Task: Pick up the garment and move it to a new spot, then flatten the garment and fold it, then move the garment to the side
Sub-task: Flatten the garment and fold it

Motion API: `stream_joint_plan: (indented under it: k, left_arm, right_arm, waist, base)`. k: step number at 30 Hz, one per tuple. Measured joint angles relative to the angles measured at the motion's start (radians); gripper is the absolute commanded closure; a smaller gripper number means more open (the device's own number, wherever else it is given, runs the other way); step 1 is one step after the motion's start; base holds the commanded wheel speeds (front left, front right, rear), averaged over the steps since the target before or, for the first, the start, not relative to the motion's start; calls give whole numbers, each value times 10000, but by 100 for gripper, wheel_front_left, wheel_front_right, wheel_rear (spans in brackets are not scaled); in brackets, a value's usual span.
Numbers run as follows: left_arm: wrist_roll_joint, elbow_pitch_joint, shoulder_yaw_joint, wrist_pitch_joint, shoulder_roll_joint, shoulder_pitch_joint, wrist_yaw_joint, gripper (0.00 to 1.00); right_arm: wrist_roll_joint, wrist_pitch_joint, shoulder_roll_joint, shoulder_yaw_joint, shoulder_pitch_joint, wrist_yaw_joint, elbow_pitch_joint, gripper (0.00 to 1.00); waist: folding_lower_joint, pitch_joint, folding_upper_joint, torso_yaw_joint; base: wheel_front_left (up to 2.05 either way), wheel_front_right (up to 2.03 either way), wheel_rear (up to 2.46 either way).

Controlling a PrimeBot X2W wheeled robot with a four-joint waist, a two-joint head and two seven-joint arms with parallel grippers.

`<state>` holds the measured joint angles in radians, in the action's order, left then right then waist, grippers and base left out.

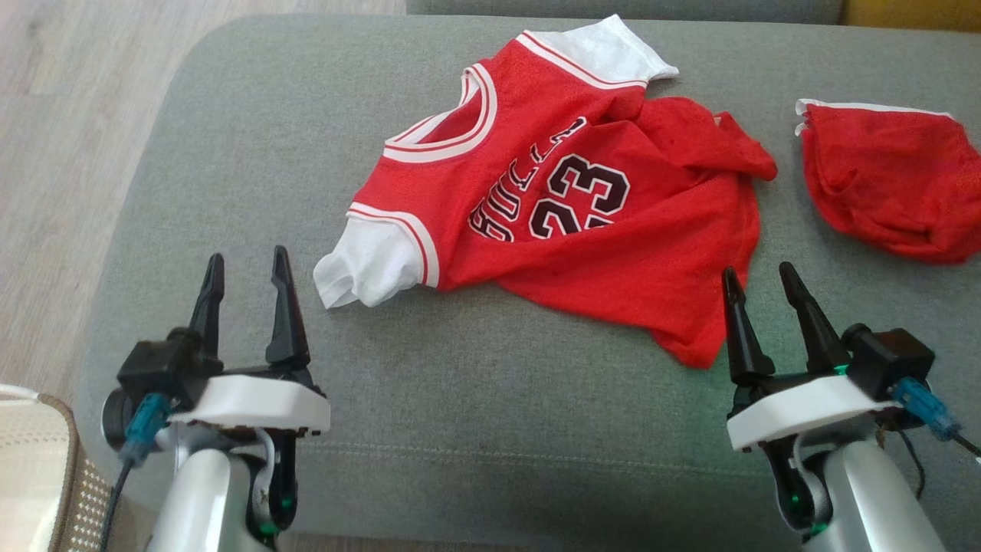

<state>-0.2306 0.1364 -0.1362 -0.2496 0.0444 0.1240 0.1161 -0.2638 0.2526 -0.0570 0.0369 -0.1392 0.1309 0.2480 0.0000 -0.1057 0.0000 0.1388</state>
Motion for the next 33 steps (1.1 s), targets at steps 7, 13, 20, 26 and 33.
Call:
stream_joint_plan:
  k: [7,13,20,26,33]
  left_arm:
    - [-10,-36,-63,0,-6,0,75,0]
    - [-29,8,-236,0,-12,0,86,0]
    - [-117,132,-345,0,-12,2,84,0]
    - [-117,151,-378,0,-12,3,84,0]
    - [-119,148,-466,0,-13,28,86,0]
  right_arm:
    - [-169,-92,25,-437,127,0,928,0]
    - [-1003,-433,38,-909,128,0,2286,0]
    - [-2107,-612,42,-180,-59,0,3141,0]
    - [-2658,-677,46,639,-490,0,3659,0]
    - [-2706,-616,42,945,-1084,0,4286,0]
  waist:
    - [0,35,0,-151]
    - [0,-36,0,-196]
    - [0,-24,0,-116]
    - [0,-66,0,36]
    - [0,-309,0,243]
  base:
    - [0,0,0]
    - [0,0,0]
    - [0,0,0]
    - [0,0,0]
    - [0,0,0]
